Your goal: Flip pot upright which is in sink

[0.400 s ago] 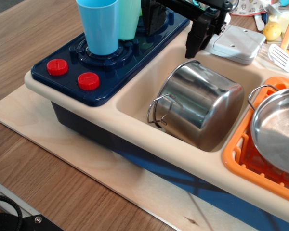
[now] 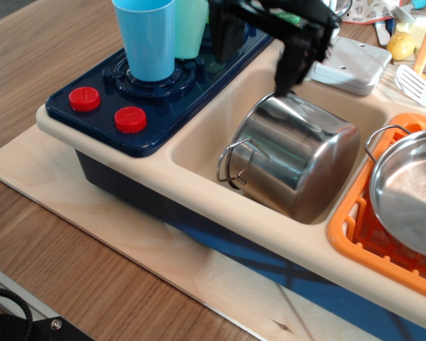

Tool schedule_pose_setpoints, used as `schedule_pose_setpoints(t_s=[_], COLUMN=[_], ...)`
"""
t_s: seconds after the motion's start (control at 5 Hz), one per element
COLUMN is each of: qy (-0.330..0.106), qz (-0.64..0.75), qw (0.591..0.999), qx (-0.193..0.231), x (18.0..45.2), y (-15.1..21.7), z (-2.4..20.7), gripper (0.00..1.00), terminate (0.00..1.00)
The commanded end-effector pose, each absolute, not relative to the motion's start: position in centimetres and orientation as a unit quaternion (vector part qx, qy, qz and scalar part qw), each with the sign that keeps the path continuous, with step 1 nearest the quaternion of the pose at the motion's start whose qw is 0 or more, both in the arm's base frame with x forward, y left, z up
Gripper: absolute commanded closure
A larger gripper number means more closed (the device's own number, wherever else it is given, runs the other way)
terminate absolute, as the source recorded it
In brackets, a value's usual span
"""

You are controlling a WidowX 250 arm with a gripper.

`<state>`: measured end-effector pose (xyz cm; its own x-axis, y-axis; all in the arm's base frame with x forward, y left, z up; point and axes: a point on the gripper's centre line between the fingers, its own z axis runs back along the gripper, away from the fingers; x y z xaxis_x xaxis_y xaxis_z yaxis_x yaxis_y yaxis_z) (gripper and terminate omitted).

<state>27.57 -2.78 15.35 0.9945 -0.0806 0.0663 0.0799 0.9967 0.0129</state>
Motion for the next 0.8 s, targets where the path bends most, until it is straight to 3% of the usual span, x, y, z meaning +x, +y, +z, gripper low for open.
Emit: schedule_pose_setpoints(t_s=[0.0,0.6], qy=[-0.052,-0.085], qz=[0.0,0.051], qw=[0.992,0.976], qx=[-0.112,-0.191], x=[28.2,27.6], y=[-3.0,-6.3], z=[15.8,13.0], gripper=[0.0,0.0], terminate=[0.0,0.0])
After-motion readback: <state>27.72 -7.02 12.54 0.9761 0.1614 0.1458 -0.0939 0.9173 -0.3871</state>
